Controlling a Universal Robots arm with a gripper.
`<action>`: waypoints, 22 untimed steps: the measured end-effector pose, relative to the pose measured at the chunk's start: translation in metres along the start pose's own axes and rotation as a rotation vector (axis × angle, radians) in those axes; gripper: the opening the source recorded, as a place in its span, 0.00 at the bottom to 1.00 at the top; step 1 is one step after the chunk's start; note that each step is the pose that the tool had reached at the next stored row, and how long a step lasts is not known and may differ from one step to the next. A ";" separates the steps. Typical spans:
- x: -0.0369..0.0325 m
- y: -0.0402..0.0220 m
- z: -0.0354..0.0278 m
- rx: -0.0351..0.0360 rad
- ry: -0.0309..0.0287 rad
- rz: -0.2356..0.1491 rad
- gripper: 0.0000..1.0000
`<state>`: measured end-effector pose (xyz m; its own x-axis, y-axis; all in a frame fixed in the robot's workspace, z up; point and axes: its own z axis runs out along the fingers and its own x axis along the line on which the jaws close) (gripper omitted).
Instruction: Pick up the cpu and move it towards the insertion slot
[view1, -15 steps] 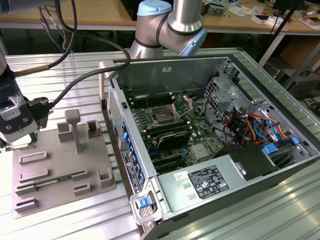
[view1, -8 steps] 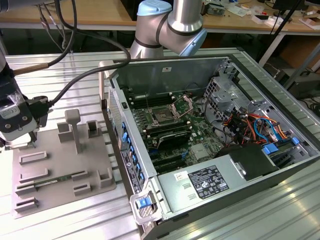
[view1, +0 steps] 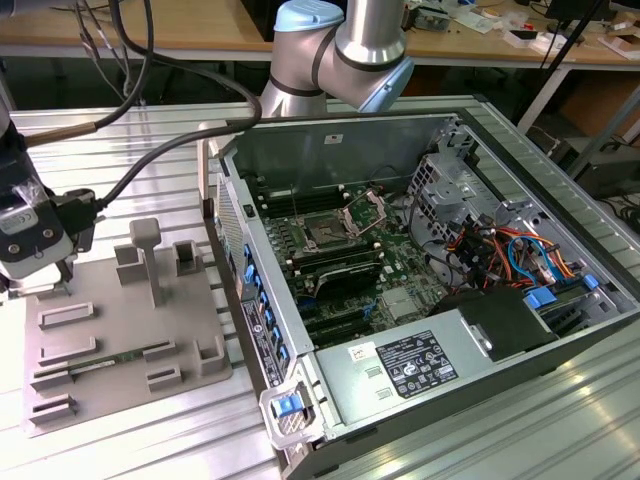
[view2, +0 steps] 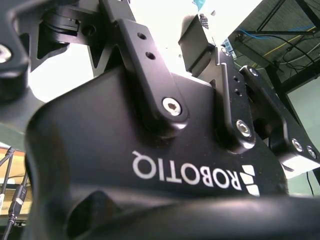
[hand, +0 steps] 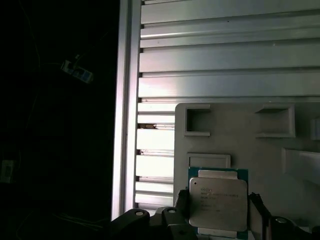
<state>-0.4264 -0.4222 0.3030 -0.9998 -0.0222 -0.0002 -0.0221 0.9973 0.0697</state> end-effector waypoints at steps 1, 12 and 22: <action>0.0000 0.0000 -0.0003 0.0000 -0.0001 0.000 0.55; 0.0000 0.0002 -0.0028 0.0002 0.0002 0.000 0.55; 0.0000 0.0004 -0.0065 -0.0001 0.0000 0.000 0.55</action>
<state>-0.4264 -0.4222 0.3094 -0.9998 -0.0222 -0.0003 -0.0222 0.9973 0.0698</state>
